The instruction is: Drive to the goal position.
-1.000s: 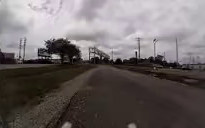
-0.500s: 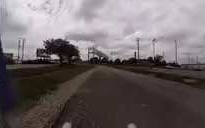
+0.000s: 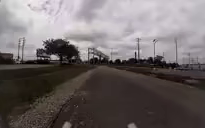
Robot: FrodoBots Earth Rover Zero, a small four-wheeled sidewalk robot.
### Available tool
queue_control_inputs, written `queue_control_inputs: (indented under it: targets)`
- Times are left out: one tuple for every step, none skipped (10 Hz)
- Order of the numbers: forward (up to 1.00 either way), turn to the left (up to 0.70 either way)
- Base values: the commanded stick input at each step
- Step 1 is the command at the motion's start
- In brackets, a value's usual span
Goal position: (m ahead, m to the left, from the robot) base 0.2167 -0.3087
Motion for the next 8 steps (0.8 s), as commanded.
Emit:
queue_control_inputs:
  targets:
    - [0.45, 0.0]
    - [0.45, 0.0]
    - [0.16, 0.0]
    - [0.0, 0.0]
    - [0.0, 0.0]
    - [0.0, 0.0]
    - [0.0, 0.0]
    - [0.0, 0.0]
